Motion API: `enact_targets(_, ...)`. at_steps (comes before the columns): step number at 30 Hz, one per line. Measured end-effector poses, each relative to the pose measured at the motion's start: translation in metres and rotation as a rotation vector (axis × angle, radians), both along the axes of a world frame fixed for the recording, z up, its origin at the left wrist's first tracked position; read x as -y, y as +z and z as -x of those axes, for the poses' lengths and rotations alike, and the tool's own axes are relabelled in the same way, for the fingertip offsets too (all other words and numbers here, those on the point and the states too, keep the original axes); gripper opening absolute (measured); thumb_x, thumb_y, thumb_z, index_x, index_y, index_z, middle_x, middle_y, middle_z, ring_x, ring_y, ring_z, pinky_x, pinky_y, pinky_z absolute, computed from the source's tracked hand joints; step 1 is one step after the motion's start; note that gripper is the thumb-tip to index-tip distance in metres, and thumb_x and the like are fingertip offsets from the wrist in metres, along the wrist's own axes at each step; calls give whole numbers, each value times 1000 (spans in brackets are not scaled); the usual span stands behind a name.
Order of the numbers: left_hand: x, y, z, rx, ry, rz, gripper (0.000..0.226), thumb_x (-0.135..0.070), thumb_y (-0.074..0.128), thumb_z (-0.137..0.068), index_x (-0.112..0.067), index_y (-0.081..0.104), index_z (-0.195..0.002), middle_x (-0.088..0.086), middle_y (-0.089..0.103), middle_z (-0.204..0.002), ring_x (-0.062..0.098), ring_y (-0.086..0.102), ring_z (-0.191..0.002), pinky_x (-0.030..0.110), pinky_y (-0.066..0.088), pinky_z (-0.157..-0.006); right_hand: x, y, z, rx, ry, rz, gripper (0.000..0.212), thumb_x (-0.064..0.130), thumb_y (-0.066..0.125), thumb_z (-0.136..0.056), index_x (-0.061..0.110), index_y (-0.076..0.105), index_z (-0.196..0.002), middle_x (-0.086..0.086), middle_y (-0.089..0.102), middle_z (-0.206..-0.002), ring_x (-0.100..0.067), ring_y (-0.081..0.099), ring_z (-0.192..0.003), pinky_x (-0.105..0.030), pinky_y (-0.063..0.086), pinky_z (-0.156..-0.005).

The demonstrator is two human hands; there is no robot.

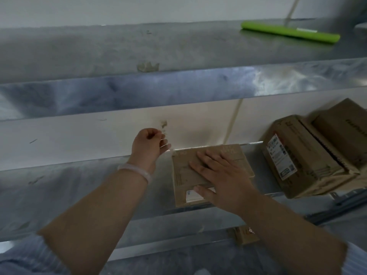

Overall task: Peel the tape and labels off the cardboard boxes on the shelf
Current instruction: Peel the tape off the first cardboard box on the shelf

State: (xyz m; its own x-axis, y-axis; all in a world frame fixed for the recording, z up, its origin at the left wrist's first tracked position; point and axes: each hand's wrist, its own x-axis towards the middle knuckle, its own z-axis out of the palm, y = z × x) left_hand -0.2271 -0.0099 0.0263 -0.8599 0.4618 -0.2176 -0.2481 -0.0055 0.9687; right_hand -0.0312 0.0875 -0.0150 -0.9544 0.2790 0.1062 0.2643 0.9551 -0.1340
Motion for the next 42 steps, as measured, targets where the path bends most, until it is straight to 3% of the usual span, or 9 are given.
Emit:
enact_targets(3,3,-2,-8,-52,-16,-76,16,-2,47,-97,-14,54,-90,5,65,-83,17,63,-75,33,57,-79,-1,-3,-1,-16,-1,-27,64,65,29,-91,36,32,-148,3,32,-156,-18,28,-145,-41,11,-119)
enact_targets(7,32,-17,13,-1250,-300,233,29,-2,46,-87,-20,69,-86,-9,69,-88,7,61,-85,10,41,-82,-2,-8,-1,-73,-2,-51,62,64,35,-91,35,40,-145,1,41,-152,-20,37,-140,-45,21,-116)
enact_targets(10,48,-24,36,-1609,-510,374,34,-20,42,-87,-23,75,-94,-4,69,-101,11,60,-91,19,42,-82,-3,-10,0,-88,6,-71,63,63,36,-90,33,41,-145,0,42,-151,-21,38,-139,-45,23,-116)
enact_targets(13,50,-23,32,-1358,-548,462,28,-32,54,-91,-28,70,-113,-5,66,-112,6,63,-93,17,46,-86,-4,-11,0,-94,7,-68,63,64,37,-90,34,42,-145,1,41,-152,-20,38,-140,-43,24,-117)
enact_targets(17,39,-17,22,-909,-583,577,30,-28,72,-83,-29,68,-114,-16,68,-92,-7,60,-79,2,41,-79,-4,-11,1,-126,5,-89,62,63,39,-89,33,44,-143,1,43,-150,-20,41,-138,-44,30,-115)
enact_targets(27,15,-2,20,-1193,-544,713,8,-17,59,-86,-17,68,-85,-2,64,-84,14,57,-77,22,36,-70,-5,-10,2,-123,22,-61,63,64,39,-90,33,43,-144,1,42,-151,-20,39,-139,-51,34,-112)
enact_targets(33,6,-22,-2,-514,-125,411,11,-16,65,-85,-23,68,-77,-9,69,-71,7,67,-66,26,56,-70,-5,-12,1,-132,14,-53,62,64,39,-89,35,42,-145,3,40,-152,-19,37,-141,-49,32,-114)
enact_targets(37,14,-23,-6,-886,-241,497,13,-21,65,-88,-25,75,-95,-15,69,-91,4,62,-87,4,37,-77,-5,-12,1,-142,9,-68,62,64,40,-89,34,44,-144,3,42,-151,-18,37,-140,-47,31,-114)
enact_targets(42,23,-21,-3,-1079,-525,491,28,-12,61,-91,-21,69,-116,-6,69,-113,6,60,-106,12,37,-94,-4,-12,1,-160,10,-67,62,63,41,-88,33,47,-142,2,44,-149,-19,39,-139,-48,31,-114)
